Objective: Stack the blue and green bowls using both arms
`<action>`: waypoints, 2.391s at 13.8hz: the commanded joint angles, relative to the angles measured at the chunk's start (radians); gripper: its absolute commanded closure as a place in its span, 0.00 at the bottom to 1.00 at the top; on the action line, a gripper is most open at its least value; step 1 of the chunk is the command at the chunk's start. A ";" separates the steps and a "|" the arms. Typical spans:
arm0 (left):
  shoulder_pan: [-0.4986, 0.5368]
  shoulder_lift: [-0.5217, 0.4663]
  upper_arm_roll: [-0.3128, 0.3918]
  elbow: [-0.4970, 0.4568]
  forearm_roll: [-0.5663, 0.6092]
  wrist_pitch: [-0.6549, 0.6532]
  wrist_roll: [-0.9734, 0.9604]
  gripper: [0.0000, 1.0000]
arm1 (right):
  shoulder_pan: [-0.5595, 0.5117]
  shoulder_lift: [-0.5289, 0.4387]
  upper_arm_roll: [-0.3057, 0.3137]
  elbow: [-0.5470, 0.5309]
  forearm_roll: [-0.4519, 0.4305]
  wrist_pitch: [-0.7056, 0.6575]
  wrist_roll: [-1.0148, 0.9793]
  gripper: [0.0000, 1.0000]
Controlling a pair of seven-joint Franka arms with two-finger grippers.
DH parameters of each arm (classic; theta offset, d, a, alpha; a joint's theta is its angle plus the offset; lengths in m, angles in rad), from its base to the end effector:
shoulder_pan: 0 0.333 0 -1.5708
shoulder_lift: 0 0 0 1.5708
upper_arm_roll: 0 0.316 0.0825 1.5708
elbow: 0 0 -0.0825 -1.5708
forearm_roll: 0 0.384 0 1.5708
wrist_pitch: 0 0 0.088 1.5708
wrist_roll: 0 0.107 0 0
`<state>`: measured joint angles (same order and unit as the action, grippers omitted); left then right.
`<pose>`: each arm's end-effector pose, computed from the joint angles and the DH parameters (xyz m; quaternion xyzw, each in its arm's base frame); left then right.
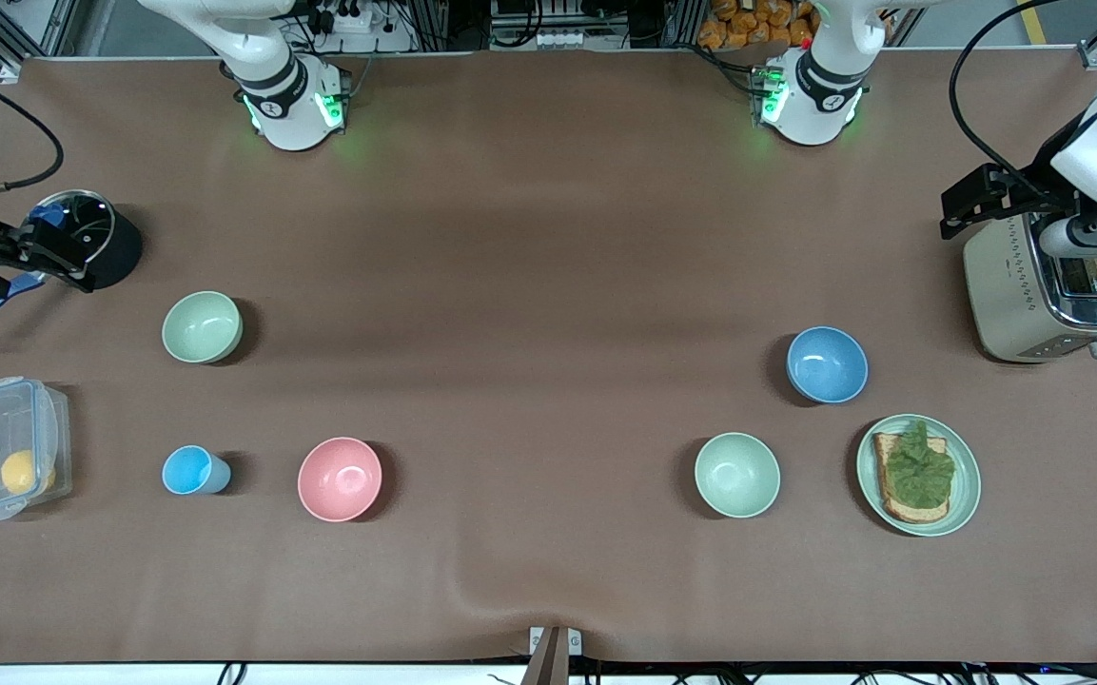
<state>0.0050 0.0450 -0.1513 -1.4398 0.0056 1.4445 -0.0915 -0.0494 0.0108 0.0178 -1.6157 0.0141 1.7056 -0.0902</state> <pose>0.5501 -0.0781 0.6500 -0.9994 0.0271 0.0198 0.0018 0.5698 -0.0167 0.6094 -0.9988 -0.0286 -0.0399 0.0047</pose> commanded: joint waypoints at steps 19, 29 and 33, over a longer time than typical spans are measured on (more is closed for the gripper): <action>0.075 0.405 -0.001 0.009 0.057 0.254 -0.042 0.00 | -0.231 0.241 0.002 -0.143 0.006 0.049 -0.167 0.00; 0.087 0.549 0.001 -0.209 0.068 0.471 -0.045 0.00 | -0.288 0.256 0.001 -0.498 0.070 0.512 -0.281 0.06; 0.086 0.598 0.001 -0.220 0.068 0.476 -0.050 0.00 | -0.288 0.270 0.001 -0.558 0.070 0.606 -0.283 0.21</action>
<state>0.0854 0.6243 -0.1422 -1.6510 0.0489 1.9026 -0.1168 -0.3161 0.2847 0.0018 -2.1430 0.0631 2.2701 -0.3476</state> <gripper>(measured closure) 0.000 0.154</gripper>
